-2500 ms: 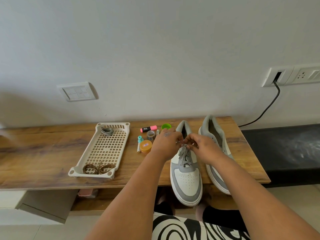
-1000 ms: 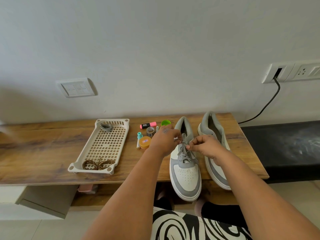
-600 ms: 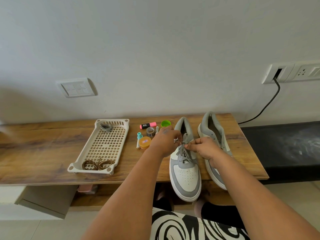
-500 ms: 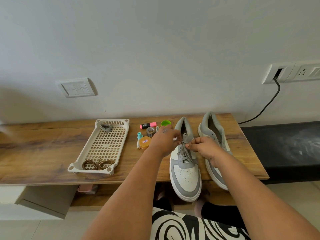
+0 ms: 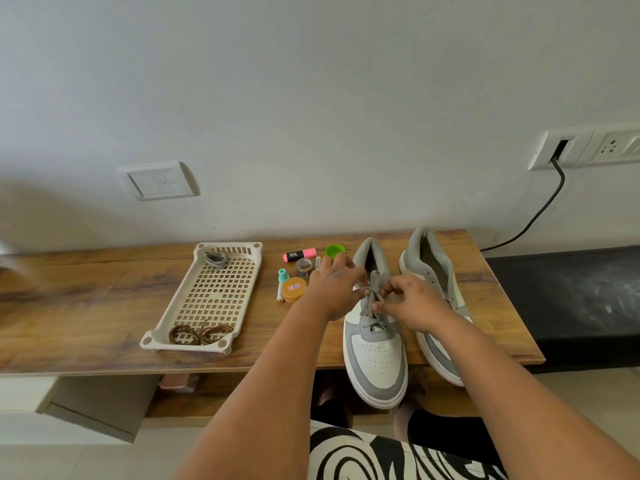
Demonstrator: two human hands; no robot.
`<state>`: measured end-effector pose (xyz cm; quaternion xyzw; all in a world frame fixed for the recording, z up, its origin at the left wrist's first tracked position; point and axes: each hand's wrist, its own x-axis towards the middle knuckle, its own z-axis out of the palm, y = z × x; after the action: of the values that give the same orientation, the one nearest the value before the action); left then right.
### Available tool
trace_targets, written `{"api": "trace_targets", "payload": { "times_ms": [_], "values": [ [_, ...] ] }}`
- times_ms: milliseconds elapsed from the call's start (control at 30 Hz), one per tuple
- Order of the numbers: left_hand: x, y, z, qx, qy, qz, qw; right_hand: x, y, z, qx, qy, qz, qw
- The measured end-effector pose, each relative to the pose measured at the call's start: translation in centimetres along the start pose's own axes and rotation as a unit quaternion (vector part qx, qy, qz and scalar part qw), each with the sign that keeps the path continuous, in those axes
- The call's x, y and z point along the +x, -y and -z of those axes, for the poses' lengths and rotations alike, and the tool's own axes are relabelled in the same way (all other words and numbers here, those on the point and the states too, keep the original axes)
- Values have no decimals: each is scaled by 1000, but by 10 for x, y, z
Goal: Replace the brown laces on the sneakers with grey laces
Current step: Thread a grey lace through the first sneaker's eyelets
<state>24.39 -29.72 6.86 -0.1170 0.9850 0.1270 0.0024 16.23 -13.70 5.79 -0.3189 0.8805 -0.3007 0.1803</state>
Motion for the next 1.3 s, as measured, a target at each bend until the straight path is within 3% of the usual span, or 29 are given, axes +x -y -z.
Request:
{"api": "trace_targets", "payload": {
  "times_ms": [233, 400, 633, 800, 933, 1033, 1167, 1300],
  "values": [
    [3, 4, -8, -196, 11, 48, 979, 0, 0, -4, 21, -56, 27, 998],
    [0, 12, -10, -381, 21, 107, 918, -1, -1, -2, 25, -63, 25, 997],
    [2, 9, -8, -369, 42, 94, 924, 3, -2, 1, 36, -20, 36, 999],
    [1, 14, -8, -452, 66, 97, 884, 7, -14, 7, 130, 46, -4, 990],
    [-2, 15, -8, -501, 85, 110, 854, 6, -15, 13, 174, 43, -14, 984],
    [-2, 16, -11, -465, 84, 117, 874, 1, -14, 16, 168, 30, -22, 985],
    [3, 14, -15, -311, 40, 73, 947, -3, -10, 16, 141, -2, -16, 990],
    [3, 11, -14, -302, 32, 70, 950, -2, -5, 5, 105, -28, -6, 994]
  ]
}}
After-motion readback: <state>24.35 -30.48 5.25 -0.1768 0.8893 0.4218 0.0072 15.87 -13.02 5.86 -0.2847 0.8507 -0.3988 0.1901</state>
